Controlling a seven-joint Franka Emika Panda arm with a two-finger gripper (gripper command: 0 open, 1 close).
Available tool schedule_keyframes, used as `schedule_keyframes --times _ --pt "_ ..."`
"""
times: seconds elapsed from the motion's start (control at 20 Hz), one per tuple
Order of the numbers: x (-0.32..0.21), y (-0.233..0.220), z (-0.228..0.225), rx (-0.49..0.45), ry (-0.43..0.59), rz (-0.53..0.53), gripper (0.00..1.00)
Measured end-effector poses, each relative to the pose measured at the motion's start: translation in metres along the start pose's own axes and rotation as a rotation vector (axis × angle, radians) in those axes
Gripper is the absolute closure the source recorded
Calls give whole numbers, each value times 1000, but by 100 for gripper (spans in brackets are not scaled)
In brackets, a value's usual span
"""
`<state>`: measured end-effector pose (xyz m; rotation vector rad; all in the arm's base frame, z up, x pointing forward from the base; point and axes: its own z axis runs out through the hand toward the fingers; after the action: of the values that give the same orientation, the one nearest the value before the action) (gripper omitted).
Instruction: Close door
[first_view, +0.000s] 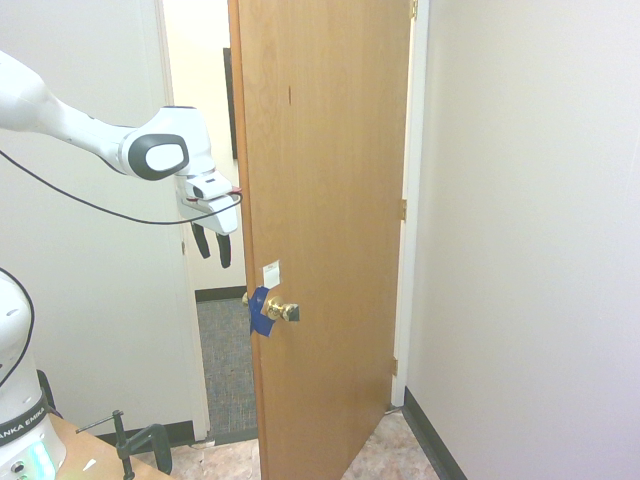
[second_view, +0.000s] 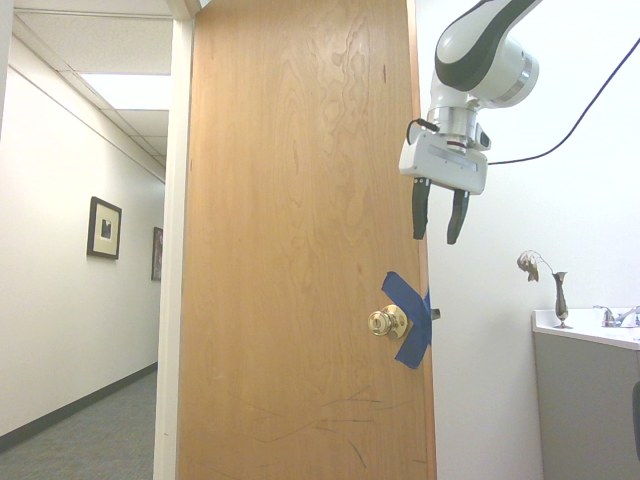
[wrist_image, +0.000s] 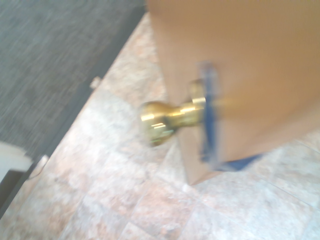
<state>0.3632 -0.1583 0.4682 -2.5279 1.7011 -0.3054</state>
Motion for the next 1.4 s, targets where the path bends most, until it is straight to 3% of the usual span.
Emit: schedule_keyframes --times 0.4,0.6,0.65,0.95,1.15,1.4 --pt "68 55 -12 12 5 170 0" --pt "97 60 -3 11 5 205 0" --pt "127 78 57 -11 -11 233 0" --pt "145 82 68 22 11 262 0" --pt "142 53 86 80 59 223 0" --pt "86 -36 126 141 63 79 0"
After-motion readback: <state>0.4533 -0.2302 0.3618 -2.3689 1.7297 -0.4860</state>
